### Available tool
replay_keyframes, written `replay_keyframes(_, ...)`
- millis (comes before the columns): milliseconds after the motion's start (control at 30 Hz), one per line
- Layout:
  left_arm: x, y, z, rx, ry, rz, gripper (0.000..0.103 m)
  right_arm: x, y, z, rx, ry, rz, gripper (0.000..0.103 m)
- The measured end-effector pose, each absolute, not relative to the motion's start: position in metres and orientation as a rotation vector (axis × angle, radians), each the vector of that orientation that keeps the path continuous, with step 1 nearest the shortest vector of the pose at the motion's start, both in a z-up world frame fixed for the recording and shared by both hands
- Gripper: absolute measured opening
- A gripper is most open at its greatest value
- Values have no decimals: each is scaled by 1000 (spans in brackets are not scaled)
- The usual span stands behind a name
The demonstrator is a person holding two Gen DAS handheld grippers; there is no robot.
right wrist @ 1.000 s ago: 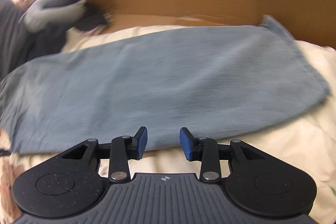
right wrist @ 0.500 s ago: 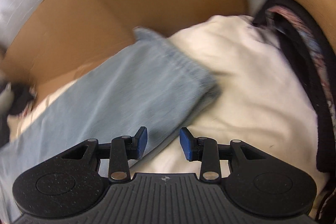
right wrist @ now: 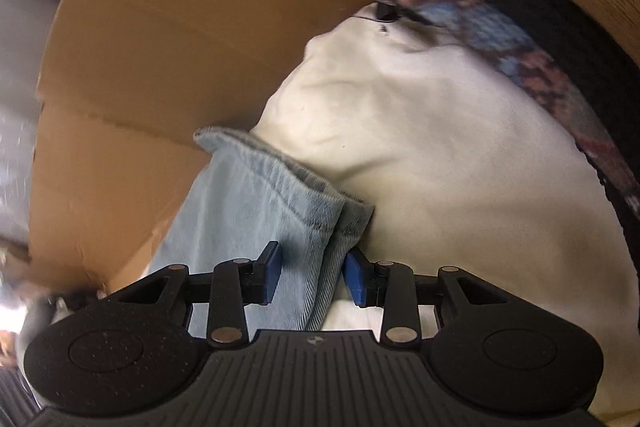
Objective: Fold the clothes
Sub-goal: 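Move the right gripper to the jeans leg hem and pinch it, then pinch the jeans leg edge with the left gripper while the right gripper holds the hem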
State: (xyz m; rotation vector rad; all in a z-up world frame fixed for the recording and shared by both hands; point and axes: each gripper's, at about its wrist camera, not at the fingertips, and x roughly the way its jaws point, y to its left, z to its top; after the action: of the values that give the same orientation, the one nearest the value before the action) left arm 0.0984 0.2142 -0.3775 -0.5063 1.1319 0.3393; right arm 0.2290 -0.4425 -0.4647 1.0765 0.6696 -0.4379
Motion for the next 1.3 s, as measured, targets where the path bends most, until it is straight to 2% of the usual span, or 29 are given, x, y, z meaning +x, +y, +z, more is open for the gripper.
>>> replay_keyframes(33, 98, 215, -376, -521, 1124, 343, 53, 230, -443, -465, 1086, 665, -439, 31)
replay_keyframes(67, 98, 217, -376, -533, 1116, 345, 53, 231, -443, -465, 1080, 666, -436, 19)
replay_keyframes(100, 98, 218, -376, -541, 1112, 347, 53, 232, -443, -465, 1071, 671, -430, 13)
replay_keyframes(200, 98, 221, -377, -573, 1099, 353, 53, 235, -446, -462, 1053, 672, -407, 8)
replay_keyframes(433, 98, 228, -380, -650, 1060, 358, 53, 241, -450, -470, 1087, 673, -395, 9)
replay_keyframes(833, 105, 237, -396, -713, 992, 355, 54, 262, -452, -489, 1175, 663, -379, 24)
replay_keyframes(900, 104, 238, -399, -730, 973, 349, 55, 264, -453, -490, 1190, 652, -361, 21)
replay_keyframes(933, 103, 239, -400, -744, 963, 348, 56, 266, -453, -491, 1197, 646, -352, 17)
replay_keyframes(967, 103, 240, -401, -749, 955, 345, 57, 267, -454, -490, 1195, 641, -345, 9)
replay_keyframes(1033, 104, 239, -400, -756, 946, 333, 59, 268, -454, -489, 1193, 629, -331, 8)
replay_keyframes(1167, 100, 240, -403, -799, 932, 305, 49, 272, -451, -489, 1200, 614, -333, 8)
replay_keyframes(1200, 98, 241, -405, -819, 928, 307, 49, 275, -451, -490, 1195, 621, -339, 12)
replay_keyframes(1300, 97, 237, -410, -866, 909, 312, 48, 281, -447, -493, 1181, 630, -350, 13)
